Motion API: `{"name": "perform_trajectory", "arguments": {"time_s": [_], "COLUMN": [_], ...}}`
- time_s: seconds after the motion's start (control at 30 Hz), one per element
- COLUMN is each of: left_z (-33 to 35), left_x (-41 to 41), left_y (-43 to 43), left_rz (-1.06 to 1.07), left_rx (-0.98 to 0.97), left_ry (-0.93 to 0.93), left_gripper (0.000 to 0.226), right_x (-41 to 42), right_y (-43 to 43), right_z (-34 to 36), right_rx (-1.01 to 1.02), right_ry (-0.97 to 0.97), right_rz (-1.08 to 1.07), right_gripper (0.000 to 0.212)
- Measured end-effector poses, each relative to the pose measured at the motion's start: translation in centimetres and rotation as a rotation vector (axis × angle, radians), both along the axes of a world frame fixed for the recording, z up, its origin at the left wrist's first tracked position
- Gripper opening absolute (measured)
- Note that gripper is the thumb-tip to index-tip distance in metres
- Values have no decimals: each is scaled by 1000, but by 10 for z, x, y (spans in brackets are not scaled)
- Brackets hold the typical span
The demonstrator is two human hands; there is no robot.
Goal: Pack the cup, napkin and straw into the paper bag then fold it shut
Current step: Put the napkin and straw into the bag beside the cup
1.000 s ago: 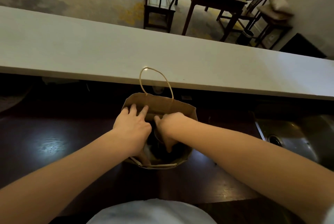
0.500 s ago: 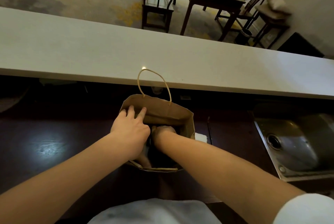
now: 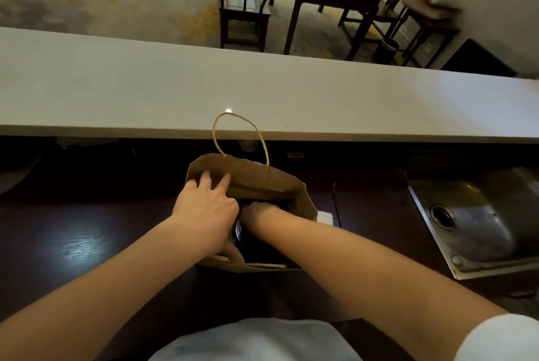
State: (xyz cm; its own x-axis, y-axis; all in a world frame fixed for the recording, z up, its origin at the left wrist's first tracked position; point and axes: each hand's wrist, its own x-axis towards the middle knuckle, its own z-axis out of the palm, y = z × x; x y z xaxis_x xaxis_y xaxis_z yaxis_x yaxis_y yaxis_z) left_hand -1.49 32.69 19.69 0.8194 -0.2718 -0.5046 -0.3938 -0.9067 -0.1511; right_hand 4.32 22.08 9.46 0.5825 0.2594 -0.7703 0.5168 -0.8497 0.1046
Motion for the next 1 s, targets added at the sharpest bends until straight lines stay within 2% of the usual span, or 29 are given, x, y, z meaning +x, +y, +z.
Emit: {"name": "perform_trajectory", "arguments": {"time_s": [0.13,0.3,0.5,0.6,0.77,0.9,1.0], "left_z": [9,37,75,86,87,74,49], "left_x": [8,27,51,66,88,96,95], "left_y": [0,-10,-65,-97,-149,-191,-215], "left_rz": [84,143,55,17,-52,-37,37], "left_rx": [-175,-312,-524,-613,-758,-770,-759], "left_ry": [-93,-146,-436,-575,-705,-729,-683], "left_gripper": [58,37,17,18,21,17,15], "right_x": [5,13,12,13,21,33,38], "right_y": [-14,-62,-125,-152,-198,-232,-257], "right_z": [58,127,173,185,189,175,150], "right_rx": [133,445,706,730,729,717,721], "right_ry": [45,-141,-595,-791,-1051,-1129,-1108], "right_rz": [-53,-175,-279,-345,-402,-414,-420], "right_gripper": [41,26,18,21,28,24,23]}}
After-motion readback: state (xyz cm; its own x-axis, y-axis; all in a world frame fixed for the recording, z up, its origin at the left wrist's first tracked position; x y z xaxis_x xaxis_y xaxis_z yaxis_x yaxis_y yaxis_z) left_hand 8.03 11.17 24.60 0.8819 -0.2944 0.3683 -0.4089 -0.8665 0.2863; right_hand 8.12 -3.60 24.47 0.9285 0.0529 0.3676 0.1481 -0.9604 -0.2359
